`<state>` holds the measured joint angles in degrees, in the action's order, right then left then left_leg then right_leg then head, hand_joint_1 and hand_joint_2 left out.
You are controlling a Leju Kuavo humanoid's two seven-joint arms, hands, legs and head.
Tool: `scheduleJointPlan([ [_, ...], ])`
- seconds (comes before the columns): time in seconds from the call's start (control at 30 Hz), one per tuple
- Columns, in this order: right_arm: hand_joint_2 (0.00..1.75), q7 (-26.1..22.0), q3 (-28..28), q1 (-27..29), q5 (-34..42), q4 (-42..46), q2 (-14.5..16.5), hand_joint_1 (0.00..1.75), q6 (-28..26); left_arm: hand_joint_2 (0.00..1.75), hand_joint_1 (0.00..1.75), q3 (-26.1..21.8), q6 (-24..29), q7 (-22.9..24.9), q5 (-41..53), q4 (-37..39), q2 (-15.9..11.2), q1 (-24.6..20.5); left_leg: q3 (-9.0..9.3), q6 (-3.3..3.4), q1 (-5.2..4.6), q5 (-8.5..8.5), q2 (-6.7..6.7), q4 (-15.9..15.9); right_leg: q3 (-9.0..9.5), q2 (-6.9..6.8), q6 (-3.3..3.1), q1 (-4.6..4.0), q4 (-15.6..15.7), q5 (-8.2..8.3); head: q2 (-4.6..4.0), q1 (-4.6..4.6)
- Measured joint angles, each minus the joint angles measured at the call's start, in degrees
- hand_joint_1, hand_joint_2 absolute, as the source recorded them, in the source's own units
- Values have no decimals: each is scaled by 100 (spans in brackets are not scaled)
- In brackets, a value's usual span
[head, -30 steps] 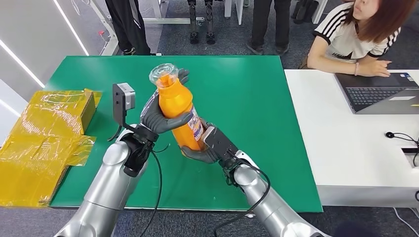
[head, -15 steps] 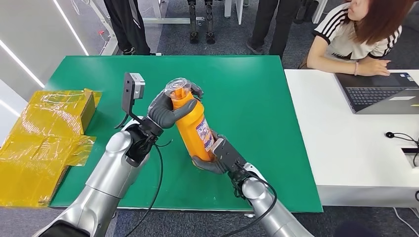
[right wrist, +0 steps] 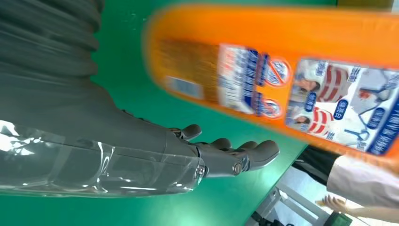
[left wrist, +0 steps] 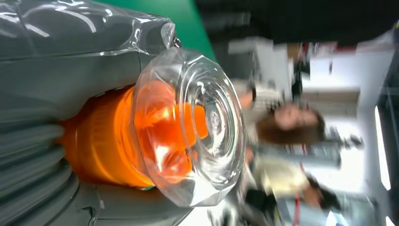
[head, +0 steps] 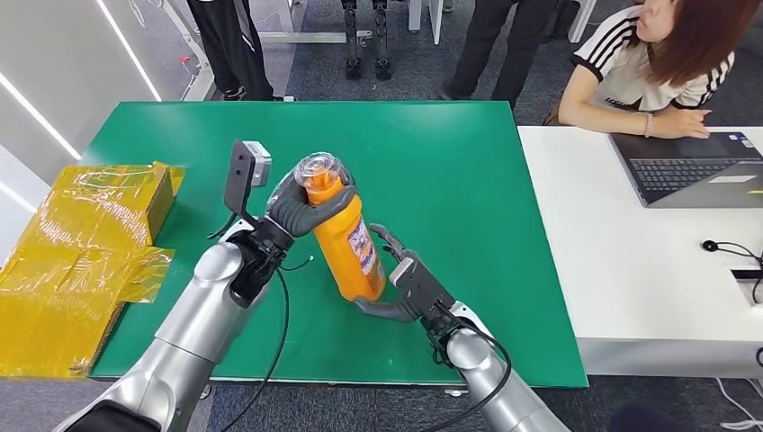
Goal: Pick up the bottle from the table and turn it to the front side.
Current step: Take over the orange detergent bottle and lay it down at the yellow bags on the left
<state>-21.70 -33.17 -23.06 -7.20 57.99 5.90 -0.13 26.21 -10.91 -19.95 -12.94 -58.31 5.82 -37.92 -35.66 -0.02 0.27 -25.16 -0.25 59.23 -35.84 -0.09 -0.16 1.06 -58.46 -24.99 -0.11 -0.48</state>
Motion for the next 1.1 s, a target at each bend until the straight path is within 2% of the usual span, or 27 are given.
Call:
scheduleJointPlan([
  [0.1,175,-1,7,39,5,70,-48,0,-3,175,175,28,278,-136,364,0,-78,-30,0,0,0,0,-1,0,0,-1,0,0,0,0,0,0],
  [0.17,175,-6,12,71,21,131,-78,0,-10,175,175,64,838,-297,1044,0,-132,-64,-1,0,0,0,0,0,0,0,0,0,-1,0,0,0],
  [0.23,175,-27,25,116,49,222,-118,0,-23,175,175,148,2025,-464,2409,0,-233,-137,-1,0,0,0,6,0,-1,5,0,0,-2,1,0,1],
  [0.33,175,-44,71,158,122,423,-183,0,-3,175,175,302,3939,-402,4855,46,-520,-349,0,0,0,0,16,0,-5,15,-1,0,-3,3,0,-1],
  [0.4,175,-25,109,160,170,556,-209,0,24,175,175,346,4555,-329,5799,120,-718,-498,1,-2,1,1,15,0,-6,14,-2,-1,-5,2,0,-2],
  [0.5,175,7,141,160,194,690,-228,0,37,175,175,358,4770,-285,6198,211,-890,-601,0,-4,2,3,15,-1,-6,14,-3,-1,-8,1,0,-1],
  [0.57,175,2,148,161,203,746,-241,0,33,175,175,361,4885,-78,6806,239,-972,-615,0,-4,2,3,18,-1,-6,18,-3,-1,-8,2,0,1],
  [0.67,175,-77,153,175,226,846,-293,0,15,175,175,374,5036,560,8902,213,-1187,-634,0,-4,1,3,19,0,-7,18,-2,0,-8,2,0,2],
  [0.73,175,-187,171,214,259,951,-374,0,-15,175,175,618,5060,1384,9974,207,-1456,-772,-2,-4,1,3,23,1,-15,22,-4,-1,-7,4,0,1],
  [0.8,175,-298,234,301,294,1092,-480,0,-65,175,175,1250,5064,2495,10272,288,-1785,-1092,-7,-4,2,3,26,2,-21,24,-6,-1,-6,7,0,-1],
  [0.87,175,-373,338,422,304,1266,-573,0,-104,175,175,2008,5065,3170,10277,457,-2081,-1407,-7,-4,1,3,22,0,-17,19,-7,0,-6,8,0,0],
  [0.97,175,-402,532,659,242,1614,-662,0,-143,175,175,2809,4907,3296,10278,809,-2380,-1502,-6,-6,1,2,30,-3,-16,29,-8,0,-7,8,0,2],
  [1.1,175,-402,868,1049,181,2060,-737,0,-178,175,175,3110,4487,3253,10271,1453,-2592,-1083,4,-19,1,-12,62,-5,-20,66,-9,1,-7,7,0,-1],
])
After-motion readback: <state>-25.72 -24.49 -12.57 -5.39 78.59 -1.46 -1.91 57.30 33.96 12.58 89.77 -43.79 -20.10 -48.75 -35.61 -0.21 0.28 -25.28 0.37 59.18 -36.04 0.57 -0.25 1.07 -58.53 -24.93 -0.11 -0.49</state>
